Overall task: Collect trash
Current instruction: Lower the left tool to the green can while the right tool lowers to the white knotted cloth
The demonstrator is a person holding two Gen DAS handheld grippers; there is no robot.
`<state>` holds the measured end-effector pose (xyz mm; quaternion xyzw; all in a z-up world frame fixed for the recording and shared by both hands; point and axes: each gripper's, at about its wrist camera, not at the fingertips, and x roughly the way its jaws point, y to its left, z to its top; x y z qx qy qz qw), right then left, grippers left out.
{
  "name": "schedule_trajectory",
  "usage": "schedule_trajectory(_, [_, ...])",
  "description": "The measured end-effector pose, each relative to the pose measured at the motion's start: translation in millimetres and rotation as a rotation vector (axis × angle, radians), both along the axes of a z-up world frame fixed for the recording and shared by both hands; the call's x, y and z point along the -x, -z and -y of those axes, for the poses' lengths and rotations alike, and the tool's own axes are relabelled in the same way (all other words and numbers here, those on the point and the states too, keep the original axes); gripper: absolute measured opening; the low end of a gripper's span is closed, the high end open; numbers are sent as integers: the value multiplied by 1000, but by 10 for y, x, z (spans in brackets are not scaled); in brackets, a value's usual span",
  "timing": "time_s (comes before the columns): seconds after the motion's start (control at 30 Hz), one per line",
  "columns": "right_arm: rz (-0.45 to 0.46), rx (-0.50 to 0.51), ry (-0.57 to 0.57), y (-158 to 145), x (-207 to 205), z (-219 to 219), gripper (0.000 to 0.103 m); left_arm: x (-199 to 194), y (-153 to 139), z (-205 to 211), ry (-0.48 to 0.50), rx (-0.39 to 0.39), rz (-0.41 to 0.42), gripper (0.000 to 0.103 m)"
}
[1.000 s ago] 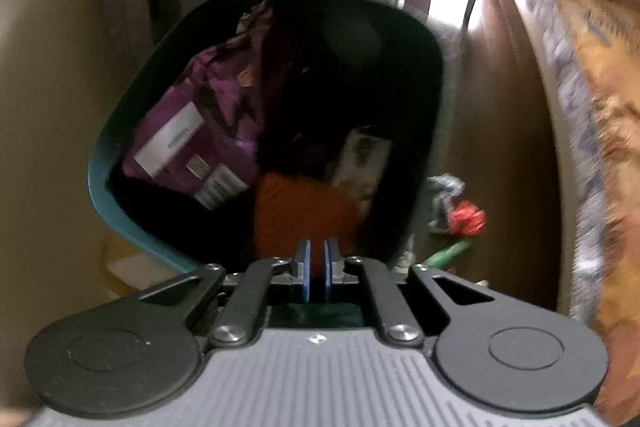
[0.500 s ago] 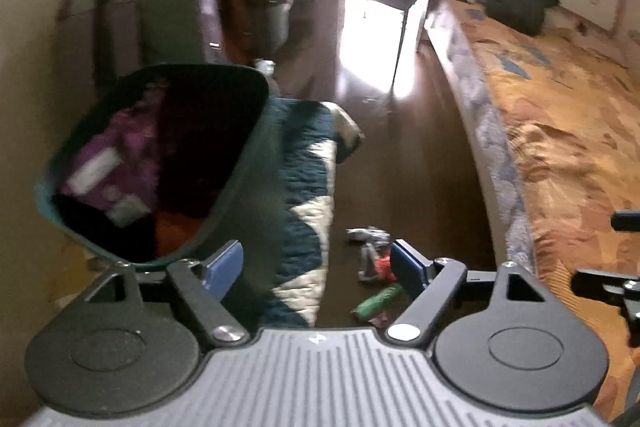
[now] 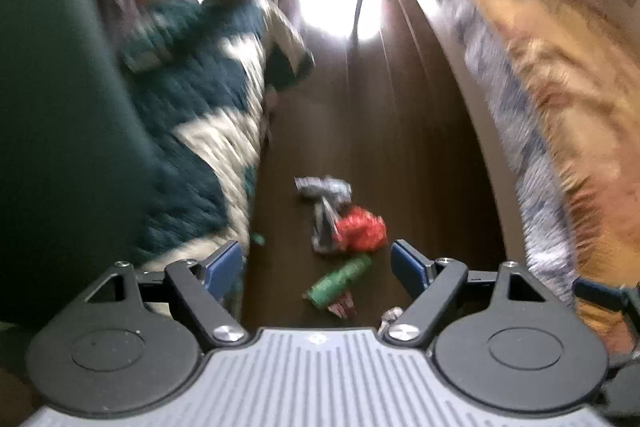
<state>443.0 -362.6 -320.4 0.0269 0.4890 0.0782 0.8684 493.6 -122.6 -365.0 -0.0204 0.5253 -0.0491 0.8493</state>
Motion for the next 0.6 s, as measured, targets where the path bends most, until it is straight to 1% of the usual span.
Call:
schedule_trajectory(0.07, [-28, 1, 17, 367, 8, 12, 103, -120, 425, 98, -2, 26, -58, 82])
schedule_trajectory(0.17, [-62, 2, 25, 935, 10, 49, 103, -263, 995, 242, -4, 28, -113, 82])
schedule_trajectory(0.23, [-88, 8, 31, 1336, 0, 73, 103, -339, 1329, 351, 1, 12, -133, 82])
schedule_trajectory(0.27, [-98, 8, 33, 1493, -9, 84, 103, -382, 1545, 420, 6, -3, -154, 82])
schedule_trajectory(0.33, [-124, 6, 47, 1864, -31, 121, 103, -454, 1859, 520, 15, -22, -178, 82])
schedule_trajectory(0.4, [-149, 3, 56, 2163, -47, 137, 103, -513, 2226, 653, 33, -52, -199, 82])
schedule_trajectory(0.5, [-190, 1, 67, 2613, -74, 166, 102, -611, 2693, 804, 62, -80, -243, 82])
schedule_trajectory(0.6, [-233, -9, 95, 2987, -127, 193, 102, -717, 3139, 950, 89, -108, -287, 82])
